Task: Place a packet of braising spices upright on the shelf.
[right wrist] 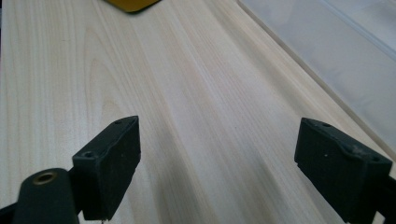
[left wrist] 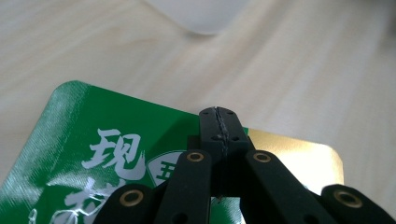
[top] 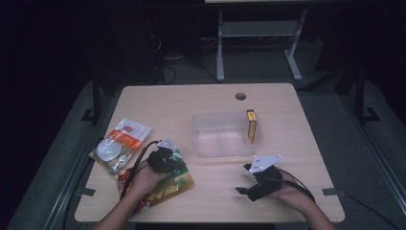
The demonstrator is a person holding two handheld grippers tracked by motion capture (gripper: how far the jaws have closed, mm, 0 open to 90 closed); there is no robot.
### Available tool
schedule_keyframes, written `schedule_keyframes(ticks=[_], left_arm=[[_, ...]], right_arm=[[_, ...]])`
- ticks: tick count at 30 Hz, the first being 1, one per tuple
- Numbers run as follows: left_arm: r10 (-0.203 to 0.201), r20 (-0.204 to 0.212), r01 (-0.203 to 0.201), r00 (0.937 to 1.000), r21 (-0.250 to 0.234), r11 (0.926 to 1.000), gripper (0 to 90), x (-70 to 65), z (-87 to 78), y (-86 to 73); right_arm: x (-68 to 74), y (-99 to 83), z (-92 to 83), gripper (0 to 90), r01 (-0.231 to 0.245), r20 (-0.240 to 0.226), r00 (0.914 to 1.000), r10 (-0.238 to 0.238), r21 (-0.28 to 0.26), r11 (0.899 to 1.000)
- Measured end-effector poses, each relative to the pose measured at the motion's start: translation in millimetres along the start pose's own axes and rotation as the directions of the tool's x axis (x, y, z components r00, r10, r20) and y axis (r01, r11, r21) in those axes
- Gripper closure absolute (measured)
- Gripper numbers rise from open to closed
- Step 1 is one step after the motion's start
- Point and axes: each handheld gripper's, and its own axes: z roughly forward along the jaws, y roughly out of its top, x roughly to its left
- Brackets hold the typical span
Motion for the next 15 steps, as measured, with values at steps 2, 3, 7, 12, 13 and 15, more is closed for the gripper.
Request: schedule_keyframes(ticks=[2,3,7,12,13,15], left_arm=[[0.011,0.011,-0.011,0.9999,0.007,0.9999,90.0,-3.5,0.2,-1.0],[0.022,0.025,-0.022,0.9994,0.003,0.9998,90.0,-9.3,1.7,-2.1],[0.057,0.070,-0.058,0.9960,0.011,0.9983,90.0,-23.7,5.1,-3.7],[0.090,0.121,-0.091,0.9886,0.008,0.9958,90.0,-37.5,13.1,-1.0],[0.090,0.135,-0.092,0.9868,0.004,0.9958,90.0,-39.8,15.5,-0.2],[0.105,0.148,-0.106,0.9834,0.004,0.9943,90.0,-44.3,19.5,2.0]], right_arm=[[0.0,0.0,0.1,14.2,0.000,0.000,1.0000,0.000,0.000,1.000],[0.4,0.2,0.4,14.2,0.003,0.001,1.0000,-0.003,0.001,1.000],[1.3,0.9,0.6,14.2,0.005,0.003,1.0000,-0.005,0.004,1.000],[0.5,0.7,1.2,14.3,0.006,0.003,1.0000,-0.006,0.008,1.000],[0.5,0.8,1.2,14.2,0.005,0.003,1.0000,-0.005,0.007,1.000],[0.6,0.9,1.1,14.3,0.005,0.004,1.0000,-0.005,0.007,1.000]])
